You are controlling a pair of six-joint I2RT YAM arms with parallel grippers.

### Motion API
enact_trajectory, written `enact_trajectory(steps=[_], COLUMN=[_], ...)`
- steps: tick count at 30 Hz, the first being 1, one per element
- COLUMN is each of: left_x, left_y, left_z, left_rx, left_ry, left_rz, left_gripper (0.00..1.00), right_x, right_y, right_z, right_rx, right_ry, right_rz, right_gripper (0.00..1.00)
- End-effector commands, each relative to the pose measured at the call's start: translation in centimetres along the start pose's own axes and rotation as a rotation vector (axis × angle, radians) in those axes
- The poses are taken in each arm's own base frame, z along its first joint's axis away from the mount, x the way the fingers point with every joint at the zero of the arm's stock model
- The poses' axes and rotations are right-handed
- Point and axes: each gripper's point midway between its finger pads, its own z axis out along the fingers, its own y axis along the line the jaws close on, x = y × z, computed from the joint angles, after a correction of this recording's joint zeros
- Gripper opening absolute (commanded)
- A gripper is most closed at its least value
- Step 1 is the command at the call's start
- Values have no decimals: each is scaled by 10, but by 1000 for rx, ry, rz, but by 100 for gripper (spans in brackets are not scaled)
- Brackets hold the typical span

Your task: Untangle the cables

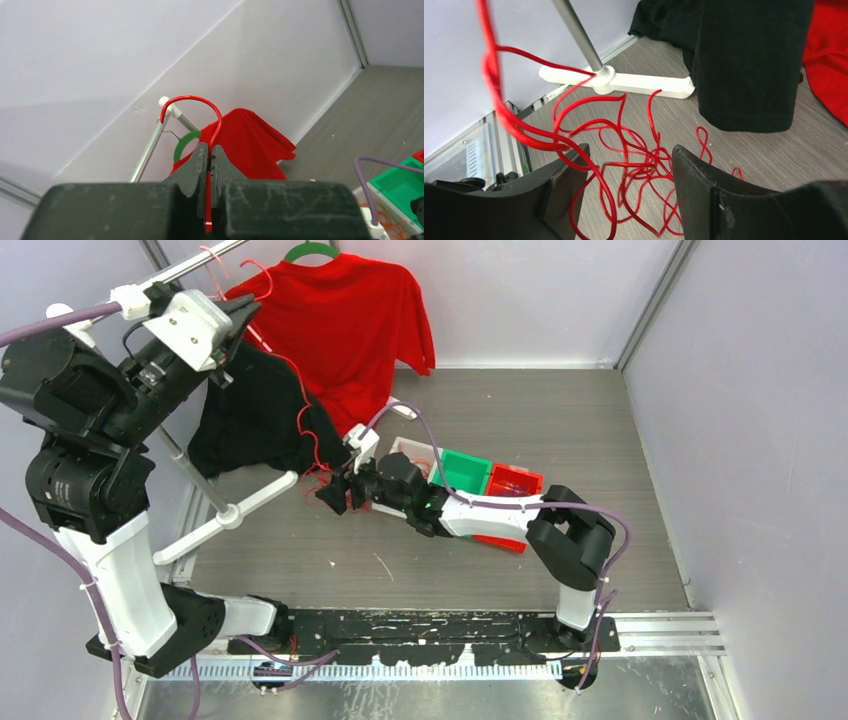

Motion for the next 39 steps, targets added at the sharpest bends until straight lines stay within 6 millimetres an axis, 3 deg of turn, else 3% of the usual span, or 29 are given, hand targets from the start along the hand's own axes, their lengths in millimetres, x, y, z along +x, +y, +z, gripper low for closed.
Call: enact_trajectory(steps=[1,6,11,18,22,26,34,39], left_x=[-49,-64,-80,-108,-134,-158,-182,-179], left_y=[28,37,52,91,122,140,151,149], left_z=[-16,-23,-29,-40,-55,-70,-87,-83], left_rx=[-120,-158,-230,-421,-599,-723,-820,-799], left_ry=[-148,-192,-240,-322,-408,-502,-613,-613], left_rz=[51,71,102,208,275,340,379,353], left_gripper=[0,0,0,0,0,0,0,0], right_x=[-11,1,19,53,75,97,117,107], right_y=[-1,-8,-13,-14,-5,-1,-2,-3], right_z=[2,0,1,0,-2,-4,-12,-20], right_rx=[18,47,64,78,75,77,105,114], right_ry=[-78,-73,-42,14,63,107,151,144], right_rz=[19,50,94,149,139,128,113,76], right_gripper=[65,57,28,23,24,34,54,62])
